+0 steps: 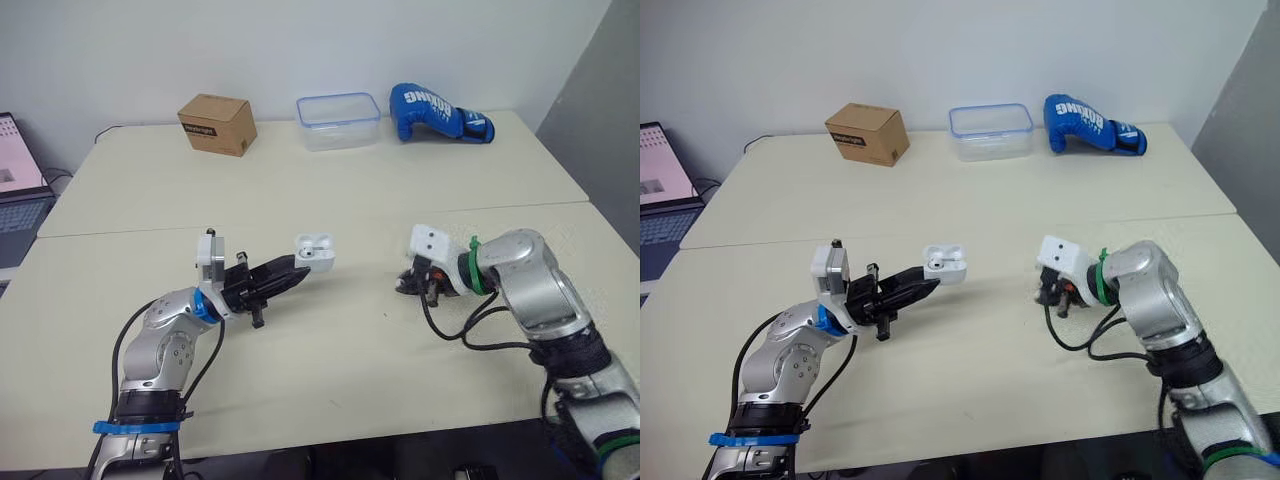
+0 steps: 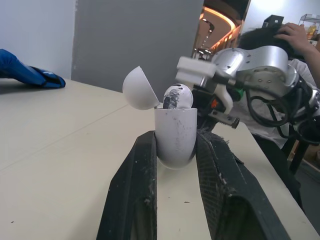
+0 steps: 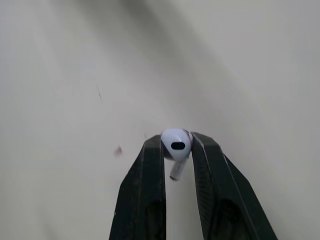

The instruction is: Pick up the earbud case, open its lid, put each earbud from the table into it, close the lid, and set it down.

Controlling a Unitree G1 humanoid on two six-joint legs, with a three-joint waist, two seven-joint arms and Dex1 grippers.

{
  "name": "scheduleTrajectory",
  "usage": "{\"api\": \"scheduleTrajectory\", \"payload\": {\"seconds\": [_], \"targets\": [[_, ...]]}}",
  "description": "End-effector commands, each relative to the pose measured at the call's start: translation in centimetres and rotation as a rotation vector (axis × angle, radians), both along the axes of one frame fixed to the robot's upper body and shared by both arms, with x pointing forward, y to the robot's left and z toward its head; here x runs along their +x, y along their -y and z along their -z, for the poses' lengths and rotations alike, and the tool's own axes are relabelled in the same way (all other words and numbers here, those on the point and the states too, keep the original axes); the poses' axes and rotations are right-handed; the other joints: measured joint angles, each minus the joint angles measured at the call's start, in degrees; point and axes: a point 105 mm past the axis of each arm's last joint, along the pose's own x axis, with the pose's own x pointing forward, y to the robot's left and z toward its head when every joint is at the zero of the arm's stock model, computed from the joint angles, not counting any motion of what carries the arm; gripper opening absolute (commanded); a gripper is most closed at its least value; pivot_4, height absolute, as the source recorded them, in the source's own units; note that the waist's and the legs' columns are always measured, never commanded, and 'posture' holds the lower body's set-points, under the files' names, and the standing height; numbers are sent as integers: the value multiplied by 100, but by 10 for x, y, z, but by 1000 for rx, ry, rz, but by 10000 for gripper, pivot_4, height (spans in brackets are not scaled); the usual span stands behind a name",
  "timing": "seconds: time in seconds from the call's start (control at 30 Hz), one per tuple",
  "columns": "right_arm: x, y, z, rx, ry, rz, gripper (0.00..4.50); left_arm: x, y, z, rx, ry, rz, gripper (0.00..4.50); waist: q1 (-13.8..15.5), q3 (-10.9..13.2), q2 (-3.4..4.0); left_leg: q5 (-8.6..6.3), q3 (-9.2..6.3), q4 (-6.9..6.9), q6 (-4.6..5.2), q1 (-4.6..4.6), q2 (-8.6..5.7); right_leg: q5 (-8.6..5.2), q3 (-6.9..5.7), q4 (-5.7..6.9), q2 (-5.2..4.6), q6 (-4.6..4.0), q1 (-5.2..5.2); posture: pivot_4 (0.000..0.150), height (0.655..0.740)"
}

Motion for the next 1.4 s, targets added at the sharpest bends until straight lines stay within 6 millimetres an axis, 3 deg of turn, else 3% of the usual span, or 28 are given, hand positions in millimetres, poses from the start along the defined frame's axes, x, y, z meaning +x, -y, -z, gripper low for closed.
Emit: {"api": "scheduleTrajectory", "payload": {"seconds": [0.03,0.23,0.43,0.73,1.4], "targets": [[-4,-4,-31,278,98,115,3833,1,-4,-10,-23,43,-8,7501,-3,-1,3,0,-6,-1,0,0,0,0,4,5,1,0,-3,1500,7307],[-17,-24,-53,586,42,138,3833,3,-3,-11,-20,42,7,7501,-16,-1,4,0,-20,-1,0,1,-4,0,5,6,-1,0,-3,1500,7307],[-26,-38,-73,684,64,98,3833,5,-1,-12,-19,42,14,7501,-26,-2,7,0,-27,-2,0,4,-4,0,4,7,1,0,-3,1500,7307],[-27,-59,-67,486,190,62,3833,7,3,-13,-18,47,25,7501,-32,-2,7,0,-17,-2,0,5,-4,0,4,7,2,0,-2,1500,7307],[-31,-73,-74,467,223,-8,3833,7,6,-17,-17,57,40,7501,-34,-2,6,0,-8,-2,0,5,-3,0,4,4,3,0,-1,1500,7307]]}}
